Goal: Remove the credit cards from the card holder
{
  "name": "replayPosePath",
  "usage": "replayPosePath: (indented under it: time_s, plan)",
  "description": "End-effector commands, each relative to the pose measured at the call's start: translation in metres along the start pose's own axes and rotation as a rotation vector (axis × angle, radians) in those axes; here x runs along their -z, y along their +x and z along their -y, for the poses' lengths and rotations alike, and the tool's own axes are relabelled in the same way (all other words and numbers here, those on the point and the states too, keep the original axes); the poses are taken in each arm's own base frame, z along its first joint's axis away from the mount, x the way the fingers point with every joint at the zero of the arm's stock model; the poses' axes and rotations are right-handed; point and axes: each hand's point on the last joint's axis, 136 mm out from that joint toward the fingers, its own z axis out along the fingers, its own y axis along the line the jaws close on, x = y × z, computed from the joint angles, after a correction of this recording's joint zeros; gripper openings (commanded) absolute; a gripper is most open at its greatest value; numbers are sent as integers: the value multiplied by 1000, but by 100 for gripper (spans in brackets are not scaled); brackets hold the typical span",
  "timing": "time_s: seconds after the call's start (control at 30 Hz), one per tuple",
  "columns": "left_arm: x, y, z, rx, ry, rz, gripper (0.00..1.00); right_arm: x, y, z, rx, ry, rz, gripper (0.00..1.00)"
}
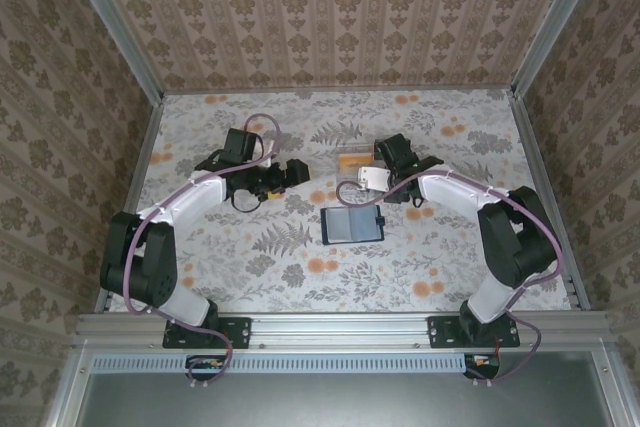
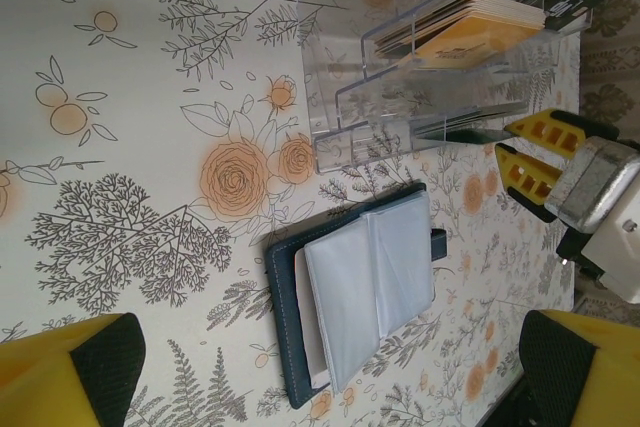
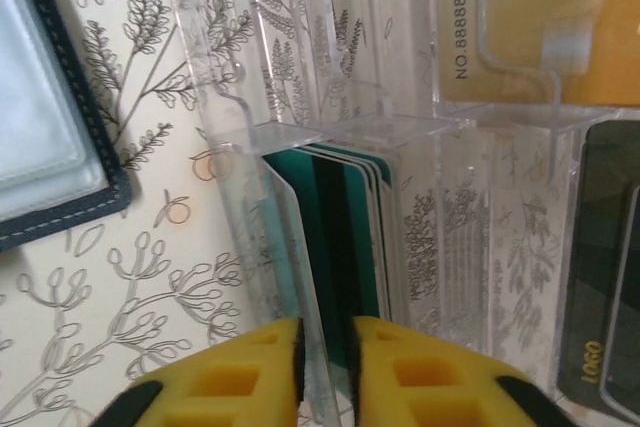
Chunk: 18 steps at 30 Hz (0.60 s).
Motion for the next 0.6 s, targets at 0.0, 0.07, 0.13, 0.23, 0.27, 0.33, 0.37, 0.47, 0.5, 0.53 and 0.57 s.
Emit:
replayPosePath:
  time_s: [0.0,0.07,0.13,0.23,0.27,0.33,0.37,0.47,0.5,0.53,0.57]
  plan:
    - [6,0,6,-31,28,10,100,-3,-2,19,-45,54,-9,25]
    - [6,1,6,-30,28,8,100,-5,-2,23,-56,73,-16,25]
    - [7,-1,6,-30,29,12,100,-4,-2,30,-80,96,-21,29]
    - [6,0,5,-30,28,10,100,-3,-3,39,-112,115,-24,30]
    - [6,-1,5,-30,29,11,100,-3,-2,41,-119,122,-28,30]
    - [5,0,4,-28,28,9,100,-1,-3,41,-130,121,-23,30]
    - [5,0,4,-29,29,9,100,1,-4,41,-138,118,-15,30]
    - [4,0,4,-27,32,6,100,7,-5,41,-171,116,3,30]
    - [4,0,4,-24,32,5,100,9,-4,39,-175,111,7,30]
    - [3,1,3,-21,31,4,100,11,-4,38,-181,112,10,30]
    - [2,1,2,-19,31,3,100,15,-4,37,-196,115,17,30]
